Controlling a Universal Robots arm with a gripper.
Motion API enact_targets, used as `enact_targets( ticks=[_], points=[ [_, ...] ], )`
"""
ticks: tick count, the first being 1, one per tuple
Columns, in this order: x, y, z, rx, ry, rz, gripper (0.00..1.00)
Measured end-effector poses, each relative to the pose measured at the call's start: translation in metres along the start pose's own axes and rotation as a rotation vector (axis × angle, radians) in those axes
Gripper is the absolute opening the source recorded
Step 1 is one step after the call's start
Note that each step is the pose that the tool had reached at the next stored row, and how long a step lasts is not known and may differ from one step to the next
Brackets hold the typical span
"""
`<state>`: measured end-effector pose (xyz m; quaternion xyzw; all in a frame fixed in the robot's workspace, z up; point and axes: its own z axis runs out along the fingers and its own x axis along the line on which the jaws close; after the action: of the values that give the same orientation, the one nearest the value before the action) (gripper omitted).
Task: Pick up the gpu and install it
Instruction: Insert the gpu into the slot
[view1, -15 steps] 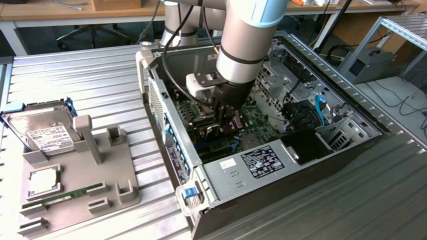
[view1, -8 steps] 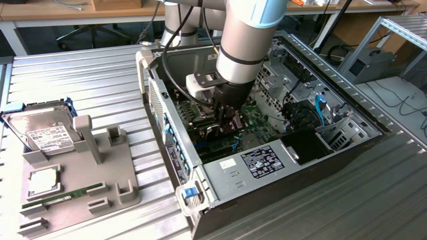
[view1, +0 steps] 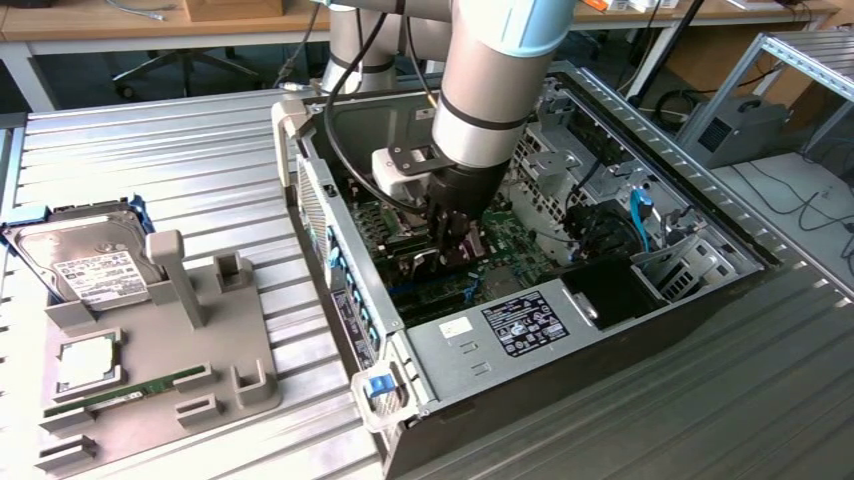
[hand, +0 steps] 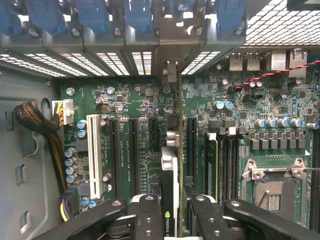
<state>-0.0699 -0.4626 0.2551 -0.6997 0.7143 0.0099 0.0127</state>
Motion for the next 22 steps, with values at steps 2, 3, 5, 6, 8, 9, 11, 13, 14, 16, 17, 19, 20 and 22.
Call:
enact_targets(
  ticks=[2,3,5,6,8,9,11,13,14,16,17,19,20,22],
  points=[
    [0.0000,0.0000,0.0005,0.0000,0.0000,0.000,0.27],
    [0.0000,0.0000,0.0005,0.0000,0.0000,0.000,0.27],
    [0.0000,0.0000,0.0006,0.0000,0.0000,0.000,0.27],
    [0.0000,0.0000,0.0008,0.0000,-0.0001,0.000,0.27],
    [0.0000,0.0001,0.0009,0.0000,0.0001,0.000,0.27],
    [0.0000,0.0001,0.0009,0.0000,0.0000,0.000,0.27],
    [0.0000,0.0001,0.0010,0.0000,-0.0001,0.000,0.27],
    [0.0000,0.0001,0.0012,0.0000,0.0000,0.000,0.27],
    [0.0000,0.0002,0.0012,0.0000,0.0000,0.000,0.27],
    [0.0000,0.0002,0.0012,0.0000,0.0000,0.000,0.27],
    [0.0000,0.0002,0.0013,0.0000,-0.0001,0.000,0.27],
    [-0.0002,0.0002,0.0013,0.0001,-0.0002,0.000,0.27],
    [-0.0003,0.0001,0.0013,0.0001,-0.0002,0.000,0.27],
    [-0.0004,0.0002,0.0013,0.0000,-0.0001,0.002,0.27]
  ],
)
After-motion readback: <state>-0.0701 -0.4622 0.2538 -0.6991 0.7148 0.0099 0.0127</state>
